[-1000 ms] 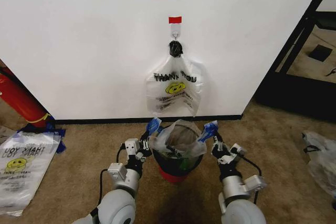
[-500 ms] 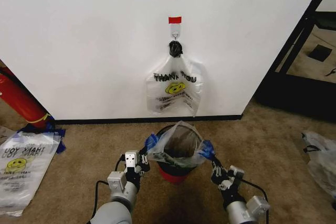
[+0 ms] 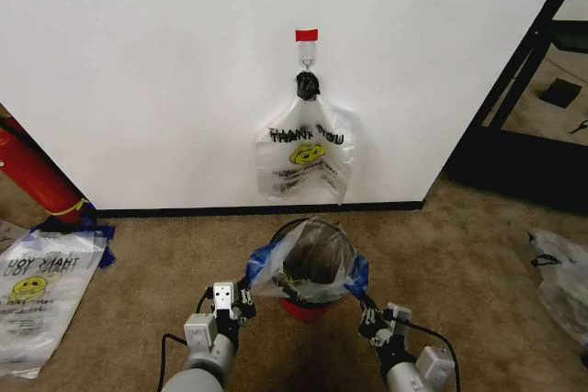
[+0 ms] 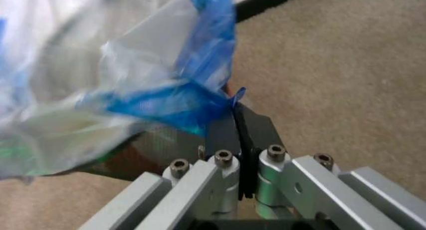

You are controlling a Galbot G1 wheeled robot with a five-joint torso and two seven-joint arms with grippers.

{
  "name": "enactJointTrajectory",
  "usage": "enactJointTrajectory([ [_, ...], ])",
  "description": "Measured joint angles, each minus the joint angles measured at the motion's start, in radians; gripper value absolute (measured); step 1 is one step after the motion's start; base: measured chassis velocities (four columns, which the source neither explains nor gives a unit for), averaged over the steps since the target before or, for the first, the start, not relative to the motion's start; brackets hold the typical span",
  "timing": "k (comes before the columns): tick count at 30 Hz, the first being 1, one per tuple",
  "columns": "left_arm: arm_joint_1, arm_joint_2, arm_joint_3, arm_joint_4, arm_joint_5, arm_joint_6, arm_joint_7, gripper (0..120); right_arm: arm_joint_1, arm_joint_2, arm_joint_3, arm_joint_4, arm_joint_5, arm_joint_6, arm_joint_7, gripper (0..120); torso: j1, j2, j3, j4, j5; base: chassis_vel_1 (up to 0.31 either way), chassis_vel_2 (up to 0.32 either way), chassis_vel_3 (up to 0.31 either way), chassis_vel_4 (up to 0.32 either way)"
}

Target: Pick up the garbage bag from the wall and place it over the trash bin.

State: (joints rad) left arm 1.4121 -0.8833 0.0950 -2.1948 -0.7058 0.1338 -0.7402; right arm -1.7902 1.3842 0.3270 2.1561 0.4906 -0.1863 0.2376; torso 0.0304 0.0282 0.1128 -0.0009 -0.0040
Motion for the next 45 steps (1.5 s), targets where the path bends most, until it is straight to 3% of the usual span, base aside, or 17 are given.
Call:
enactJointTrajectory([
  [18,-0.051,-0.036,0.034,0.136,0.01,-0.013,0.008,0,0.181,0.003,0.032,-0.126,0.078,-0.053,0.075,0,0.0,0.0,0.0,0.0,0.0001,0.0,0.0,0.0,0.0],
  [31,-0.053,-0.038,0.043,0.155,0.039,-0.011,0.058,0,0.23,0.006,0.046,-0.19,0.076,-0.059,0.087,0,0.0,0.0,0.0,0.0001,0.0002,0.0,0.0,0.0,0.0],
  [37,-0.054,-0.049,0.045,0.183,0.083,-0.055,0.106,0,0.231,0.001,0.072,-0.19,0.082,-0.057,0.092,0,0.0,0.0,0.0,0.0,0.0001,0.0,0.0,0.0,0.0],
  [41,-0.042,-0.039,0.04,0.176,0.116,-0.068,0.129,15,0.214,-0.002,0.078,-0.18,0.074,-0.05,0.084,0,0.0,0.0,0.0,0.0,0.0001,0.0,0.0,0.0,0.0],
  [45,-0.018,-0.023,0.026,0.15,0.151,-0.068,0.14,27,0.188,-0.002,0.078,-0.165,0.04,-0.028,0.067,8,0.0,0.0,0.0,0.0,0.0001,0.0,0.0,0.0,0.0],
])
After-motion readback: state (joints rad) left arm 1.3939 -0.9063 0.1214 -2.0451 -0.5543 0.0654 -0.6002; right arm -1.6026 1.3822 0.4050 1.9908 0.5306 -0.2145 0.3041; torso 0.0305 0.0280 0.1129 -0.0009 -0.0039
